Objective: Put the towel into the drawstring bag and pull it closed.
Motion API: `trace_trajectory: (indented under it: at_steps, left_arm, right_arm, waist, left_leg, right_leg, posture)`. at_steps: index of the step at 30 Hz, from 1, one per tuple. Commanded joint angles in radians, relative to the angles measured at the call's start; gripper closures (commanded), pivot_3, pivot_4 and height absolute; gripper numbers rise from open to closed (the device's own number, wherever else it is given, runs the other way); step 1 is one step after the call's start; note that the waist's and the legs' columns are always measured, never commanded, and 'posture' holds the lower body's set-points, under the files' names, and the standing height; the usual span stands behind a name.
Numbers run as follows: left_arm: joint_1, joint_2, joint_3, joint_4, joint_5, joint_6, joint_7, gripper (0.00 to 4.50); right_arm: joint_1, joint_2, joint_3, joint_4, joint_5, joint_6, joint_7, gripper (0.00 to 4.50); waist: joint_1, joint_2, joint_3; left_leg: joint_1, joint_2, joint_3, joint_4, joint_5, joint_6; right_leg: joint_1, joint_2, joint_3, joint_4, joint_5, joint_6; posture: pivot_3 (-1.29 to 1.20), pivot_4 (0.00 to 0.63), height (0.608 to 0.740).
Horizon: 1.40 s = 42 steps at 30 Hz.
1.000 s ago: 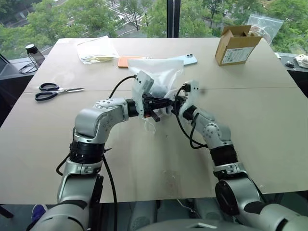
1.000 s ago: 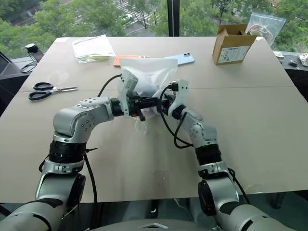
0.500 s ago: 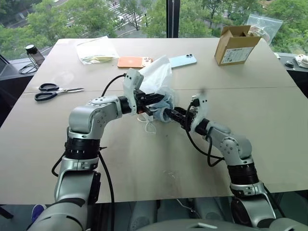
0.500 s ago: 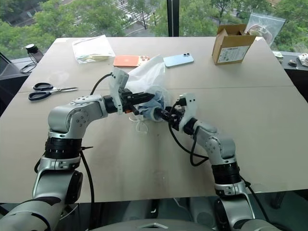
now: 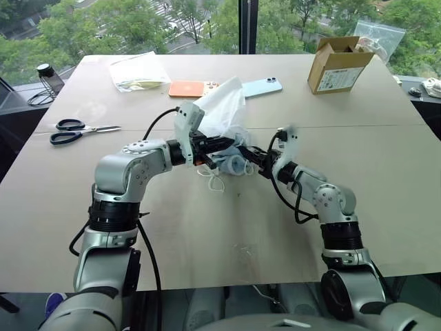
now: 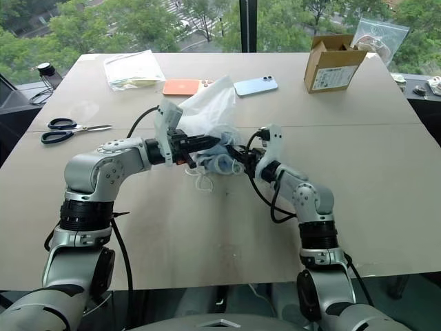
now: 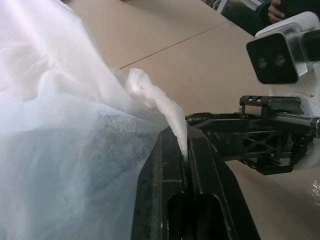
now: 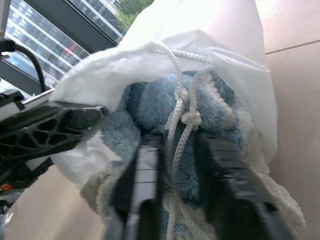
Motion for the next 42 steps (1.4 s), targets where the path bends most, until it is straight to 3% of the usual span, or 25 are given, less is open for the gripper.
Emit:
trace_trajectory:
  at_steps: [1,2,5,8,13,17,21,25,31,34,37,40,42]
  left_arm:
    - [0.005,0.035,0.044,-0.028,-0.046,-0.013,-0.06,4.5]
    - [0.002,0.036,0.062,-0.021,-0.051,-0.009,-0.05,4.5]
    - [0.0,0.077,0.113,-0.018,-0.105,0.048,-0.074,3.64]
    - [0.031,0.159,0.179,-0.007,-0.148,0.097,-0.108,2.41]
    - [0.23,0.308,0.218,-0.089,-0.158,0.087,-0.204,2.41]
    - [0.449,0.323,0.166,-0.22,-0.073,-0.047,-0.197,2.41]
    - [0.523,0.196,0.077,-0.249,0.03,-0.171,-0.075,2.41]
    - [0.505,0.068,0.014,-0.24,0.061,-0.186,0.018,2.41]
    - [0.465,-0.034,-0.059,-0.173,0.161,-0.195,0.166,2.41]
    - [0.456,-0.082,-0.069,-0.168,0.171,-0.205,0.204,3.2]
    - [0.47,-0.109,-0.073,-0.211,0.147,-0.182,0.206,4.45]
    - [0.498,-0.093,-0.029,-0.268,0.1,-0.155,0.18,4.45]
    - [0.491,-0.068,0.08,-0.33,-0.054,-0.069,0.134,4.45]
  right_arm:
    - [-0.022,-0.001,-0.007,-0.024,0.016,-0.009,0.011,4.48]
    - [-0.022,-0.001,-0.01,-0.027,0.02,-0.007,0.01,4.48]
    - [-0.025,-0.004,-0.03,-0.046,0.043,0.008,0.005,4.5]
    - [-0.032,-0.004,-0.057,-0.065,0.078,0.028,-0.003,4.5]
    - [-0.05,-0.005,-0.102,-0.083,0.13,0.064,-0.023,4.5]
    - [-0.067,-0.013,-0.126,-0.094,0.16,0.086,-0.039,4.5]
    - [-0.071,-0.025,-0.137,-0.104,0.182,0.103,-0.049,4.5]
    - [-0.067,-0.037,-0.137,-0.117,0.189,0.119,-0.057,4.5]
    - [-0.061,-0.053,-0.141,-0.145,0.204,0.13,-0.077,4.5]
    - [-0.056,-0.057,-0.147,-0.161,0.213,0.135,-0.087,4.5]
    - [-0.052,-0.06,-0.154,-0.175,0.225,0.138,-0.094,4.5]
    - [-0.064,-0.063,-0.174,-0.187,0.259,0.142,-0.097,4.5]
    - [-0.094,-0.072,-0.203,-0.2,0.313,0.157,-0.103,4.5]
  waist:
    - [-0.001,0.0,0.0]
    - [-0.001,0.0,0.0]
    - [-0.002,0.0,0.0]
    - [-0.004,0.0,0.0]
    - [-0.01,0.001,0.0]
    - [0.0,0.001,0.001]
    - [0.014,0.001,0.001]
    - [0.021,0.001,0.001]
    - [0.022,0.002,0.0]
    - [0.022,0.002,0.0]
    - [0.022,0.002,0.0]
    - [0.021,0.002,0.0]
    - [0.02,0.002,0.0]
  left_leg:
    - [0.0,0.0,0.0,0.0,0.0,0.0]
    - [0.0,0.0,0.0,0.0,0.0,0.0]
    - [0.0,0.0,0.0,0.0,0.0,0.0]
    - [0.0,0.0,-0.001,0.0,0.0,0.0]
    - [0.001,0.001,-0.001,-0.001,0.0,0.0]
    - [0.001,0.001,-0.002,-0.002,0.0,0.0]
    - [0.001,0.001,-0.001,-0.004,0.0,0.0]
    - [0.001,0.0,0.0,-0.003,0.0,0.0]
    - [0.001,-0.002,0.0,-0.002,0.0,0.0]
    - [0.002,-0.002,0.0,-0.001,0.0,0.0]
    - [0.002,-0.002,0.0,0.0,0.0,0.0]
    - [0.001,-0.002,0.0,0.0,0.0,0.0]
    - [0.0,-0.001,0.0,0.0,0.0,0.0]
  right_leg:
    - [0.0,0.0,0.0,0.0,0.0,0.0]
    - [0.0,0.0,0.0,0.0,0.0,0.0]
    - [0.0,0.0,0.0,0.0,0.0,0.0]
    - [0.0,0.0,0.0,0.0,0.0,0.0]
    - [0.0,0.0,0.001,-0.001,0.0,0.0]
    - [0.0,-0.001,0.002,-0.002,0.0,0.0]
    - [0.0,-0.004,0.0,-0.002,0.0,0.0]
    - [0.0,-0.004,-0.001,-0.001,0.0,0.0]
    - [0.0,-0.003,-0.001,0.0,0.0,0.0]
    - [0.001,-0.003,-0.001,0.0,0.0,0.0]
    - [0.002,-0.003,-0.001,0.001,0.0,0.0]
    - [0.002,-0.003,-0.001,0.001,0.0,0.0]
    - [0.001,-0.003,-0.002,0.001,0.0,0.0]
  posture:
    - [0.0,0.15,0.74]
    - [0.0,0.15,0.74]
    - [0.0,0.15,0.74]
    - [0.0,0.15,0.74]
    - [0.0,0.15,0.74]
    - [0.0,0.15,0.74]
    - [0.0,0.15,0.74]
    - [0.0,0.15,0.74]
    - [0.0,0.15,0.74]
    - [0.0,0.15,0.74]
    - [0.0,0.15,0.74]
    - [0.0,0.15,0.74]
    - [0.0,0.15,0.74]
